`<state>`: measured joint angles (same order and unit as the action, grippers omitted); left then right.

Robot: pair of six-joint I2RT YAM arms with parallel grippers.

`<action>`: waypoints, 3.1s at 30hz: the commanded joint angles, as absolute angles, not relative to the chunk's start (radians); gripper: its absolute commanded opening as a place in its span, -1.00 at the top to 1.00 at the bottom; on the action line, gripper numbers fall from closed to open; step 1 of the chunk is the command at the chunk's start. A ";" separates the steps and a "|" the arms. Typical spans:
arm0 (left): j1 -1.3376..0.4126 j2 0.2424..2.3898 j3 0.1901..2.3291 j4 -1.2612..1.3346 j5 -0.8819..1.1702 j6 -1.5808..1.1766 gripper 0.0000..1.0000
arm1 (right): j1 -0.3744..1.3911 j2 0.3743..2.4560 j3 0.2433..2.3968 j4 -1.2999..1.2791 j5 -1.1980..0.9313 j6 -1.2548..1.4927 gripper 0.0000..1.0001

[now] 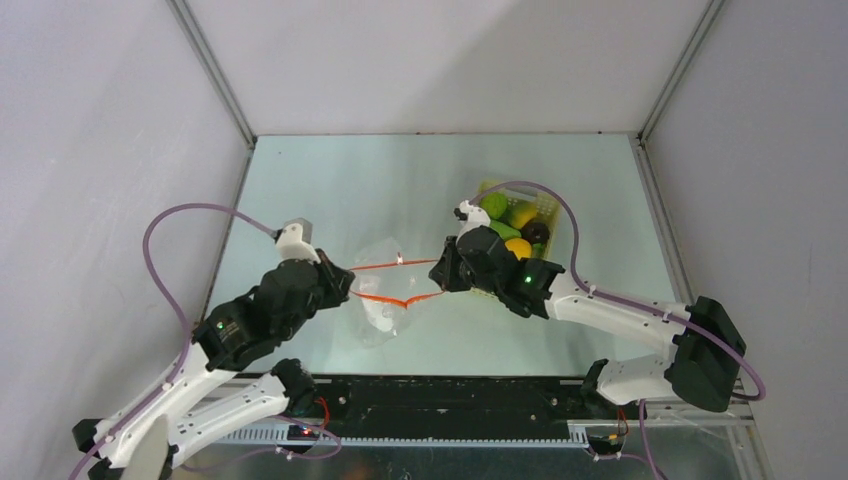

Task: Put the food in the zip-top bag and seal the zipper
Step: Open the zipper of the food storage bag at the center of the board, then pick up the fake fruit from the bin.

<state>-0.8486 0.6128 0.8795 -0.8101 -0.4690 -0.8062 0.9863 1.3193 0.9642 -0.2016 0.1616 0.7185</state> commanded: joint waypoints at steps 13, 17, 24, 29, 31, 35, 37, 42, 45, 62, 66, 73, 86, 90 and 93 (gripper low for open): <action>-0.832 0.916 1.137 -0.858 -0.312 -0.590 1.00 | 0.960 1.353 0.965 -0.015 0.067 0.584 0.33; -0.832 0.960 1.169 -0.834 -0.349 -0.559 1.00 | 0.939 1.374 1.034 -0.066 0.045 0.527 -0.48; -0.831 1.019 1.220 -0.802 -0.426 -0.494 1.00 | 0.913 1.252 1.047 -0.167 0.160 0.441 -0.99; -0.827 1.089 1.244 -0.778 -0.452 -0.472 1.00 | 0.865 1.148 0.986 -0.277 0.275 0.467 -0.99; -0.821 1.113 1.248 -0.783 -0.454 -0.470 1.00 | 0.838 1.106 0.947 -0.286 0.277 0.487 -0.99; -0.805 1.153 1.268 -0.812 -0.473 -0.491 1.00 | 0.821 0.987 0.828 -0.164 0.230 0.461 -0.99; -0.791 1.154 1.264 -0.813 -0.461 -0.499 1.00 | 0.816 0.942 0.768 -0.104 0.232 0.454 -0.99; -0.746 1.104 1.238 -0.808 -0.514 -0.499 1.00 | 0.761 0.959 0.705 -0.124 0.312 0.469 -0.99; -0.709 1.061 1.242 -0.820 -0.557 -0.488 1.00 | 0.746 1.006 0.704 -0.107 0.279 0.450 -0.98; -0.488 0.918 1.241 -0.830 -0.516 -0.403 1.00 | 0.746 1.309 0.768 -0.040 0.292 0.463 -0.65; -0.488 0.993 1.182 -0.753 -0.376 -0.435 1.00 | 0.745 1.384 0.792 -0.011 0.307 0.458 -0.51; -0.488 1.058 1.136 -0.701 -0.283 -0.476 1.00 | 0.771 1.475 0.842 -0.039 0.337 0.495 -0.37; -0.490 1.069 1.105 -0.664 -0.157 -0.480 1.00 | 0.775 1.498 0.847 -0.176 0.489 0.612 0.50; -0.490 1.084 1.102 -0.662 -0.134 -0.491 1.00 | 0.784 1.468 0.847 -0.163 0.493 0.620 0.88; -0.494 1.092 1.100 -0.663 -0.124 -0.497 1.00 | 0.795 1.445 0.846 -0.149 0.520 0.625 1.00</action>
<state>-0.4938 1.0866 1.1080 -0.6956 -0.1661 -0.4759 0.7788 1.4803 0.8349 -0.1146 0.4622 0.5991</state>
